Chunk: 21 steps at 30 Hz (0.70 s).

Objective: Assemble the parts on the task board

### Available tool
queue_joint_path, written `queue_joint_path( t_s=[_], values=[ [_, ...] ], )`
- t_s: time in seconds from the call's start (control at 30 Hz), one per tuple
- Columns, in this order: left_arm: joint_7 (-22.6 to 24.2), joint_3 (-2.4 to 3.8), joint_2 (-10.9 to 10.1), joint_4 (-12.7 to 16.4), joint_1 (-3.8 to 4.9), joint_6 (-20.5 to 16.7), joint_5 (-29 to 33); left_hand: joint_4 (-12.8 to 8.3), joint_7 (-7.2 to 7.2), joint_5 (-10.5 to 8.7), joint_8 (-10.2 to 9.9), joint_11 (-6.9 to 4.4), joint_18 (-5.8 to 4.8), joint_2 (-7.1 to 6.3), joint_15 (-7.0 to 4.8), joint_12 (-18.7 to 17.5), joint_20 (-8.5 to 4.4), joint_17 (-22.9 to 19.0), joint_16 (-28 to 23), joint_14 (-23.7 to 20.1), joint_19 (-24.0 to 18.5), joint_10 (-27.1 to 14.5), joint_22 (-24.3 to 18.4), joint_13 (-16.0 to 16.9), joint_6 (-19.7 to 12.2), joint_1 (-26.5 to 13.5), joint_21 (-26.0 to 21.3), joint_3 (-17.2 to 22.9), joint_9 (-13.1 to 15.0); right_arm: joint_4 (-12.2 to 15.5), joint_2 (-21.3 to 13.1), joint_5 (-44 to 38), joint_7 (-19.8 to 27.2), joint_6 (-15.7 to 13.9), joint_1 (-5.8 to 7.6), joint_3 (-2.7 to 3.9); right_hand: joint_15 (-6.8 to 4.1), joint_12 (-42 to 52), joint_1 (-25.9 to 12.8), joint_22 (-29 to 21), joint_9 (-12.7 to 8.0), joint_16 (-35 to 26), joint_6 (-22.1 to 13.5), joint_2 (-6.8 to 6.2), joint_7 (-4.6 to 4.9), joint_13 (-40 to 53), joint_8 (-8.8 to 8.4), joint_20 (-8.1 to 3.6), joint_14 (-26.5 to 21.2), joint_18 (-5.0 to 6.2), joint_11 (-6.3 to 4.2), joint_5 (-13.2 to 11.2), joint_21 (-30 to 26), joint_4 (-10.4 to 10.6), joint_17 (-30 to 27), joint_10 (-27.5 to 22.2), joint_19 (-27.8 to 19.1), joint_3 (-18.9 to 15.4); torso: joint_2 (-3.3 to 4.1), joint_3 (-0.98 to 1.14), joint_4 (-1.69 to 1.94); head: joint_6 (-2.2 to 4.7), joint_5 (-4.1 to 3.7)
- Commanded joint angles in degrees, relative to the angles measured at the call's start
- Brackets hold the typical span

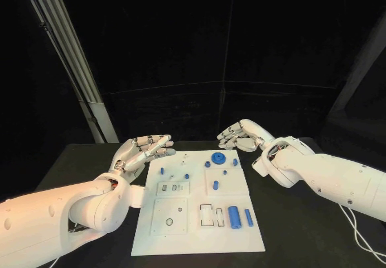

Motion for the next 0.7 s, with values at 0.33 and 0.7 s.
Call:
queue_joint_path(
  t_s=[0.33,0.7],
  values=[
    [4.7,0.07,-0.2,0.5,0.4,5.9,0.9,-0.4,1.45,0.08,-0.8,0.02,0.84,-0.93,-0.07,-0.7,-0.04,-0.1,-0.6,1.3,0.6,1.2,-0.4,0.0,0.9,-1.6,-0.4,-2.6,-0.1,-0.3,2.5,-28.1,-16.3,4.2,1.66,0.05,-2.52,-1.5,-2.9,7.1,-0.1,6.1,2.3,-0.3,-1.08,0.0,-2.1,-1.96,11.9,0.27,-1.56,-0.8,12.1,-1.0,4.8,1.8,3.5,-0.6,3.74,-0.51,0.94,0.55,-0.94],
    [4.1,0.08,0.1,0.4,0.47,6.4,0.6,-0.5,1.35,0.09,-1.0,-0.1,0.85,-0.3,-0.19,-0.8,-0.15,-0.1,-0.7,1.8,1.0,1.7,-0.7,0.0,1.3,-2.1,-0.4,-3.8,-0.1,-1.0,3.8,-32.5,-16.7,6.9,2.19,0.05,-2.67,-1.5,-3.8,27.4,-0.1,16.6,1.0,-0.5,-1.17,0.1,-2.93,-2.08,11.7,-2.57,-1.45,-1.2,27.3,-1.0,12.4,-0.4,11.5,-0.2,4.9,-0.86,2.06,0.96,-1.82]
  ],
)
